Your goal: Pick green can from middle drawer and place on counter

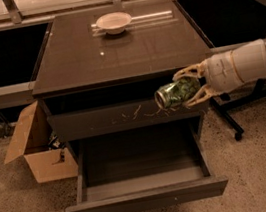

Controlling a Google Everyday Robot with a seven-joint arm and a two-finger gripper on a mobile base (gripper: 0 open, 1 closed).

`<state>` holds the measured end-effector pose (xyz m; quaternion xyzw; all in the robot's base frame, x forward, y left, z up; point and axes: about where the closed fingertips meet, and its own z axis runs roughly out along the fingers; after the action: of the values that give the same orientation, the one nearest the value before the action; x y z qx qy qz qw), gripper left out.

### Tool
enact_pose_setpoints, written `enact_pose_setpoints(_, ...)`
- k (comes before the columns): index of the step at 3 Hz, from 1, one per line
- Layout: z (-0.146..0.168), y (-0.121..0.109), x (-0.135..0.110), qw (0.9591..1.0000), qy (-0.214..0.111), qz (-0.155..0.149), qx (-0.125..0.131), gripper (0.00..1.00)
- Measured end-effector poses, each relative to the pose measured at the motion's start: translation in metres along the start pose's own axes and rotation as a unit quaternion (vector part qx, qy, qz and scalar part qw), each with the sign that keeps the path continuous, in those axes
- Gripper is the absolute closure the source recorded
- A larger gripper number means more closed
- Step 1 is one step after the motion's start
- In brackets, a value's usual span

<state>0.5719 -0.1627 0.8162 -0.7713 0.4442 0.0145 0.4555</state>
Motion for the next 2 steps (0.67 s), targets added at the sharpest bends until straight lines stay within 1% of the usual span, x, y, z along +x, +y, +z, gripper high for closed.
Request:
enact_pose_setpoints(1,-0.007,-0.052,0.009,0.9997,0.017,0.003,0.017,1.0)
enact_pose_setpoints(2,0.003,-0.1,0.022,0.9985,0.026,0.023,0.042,1.0)
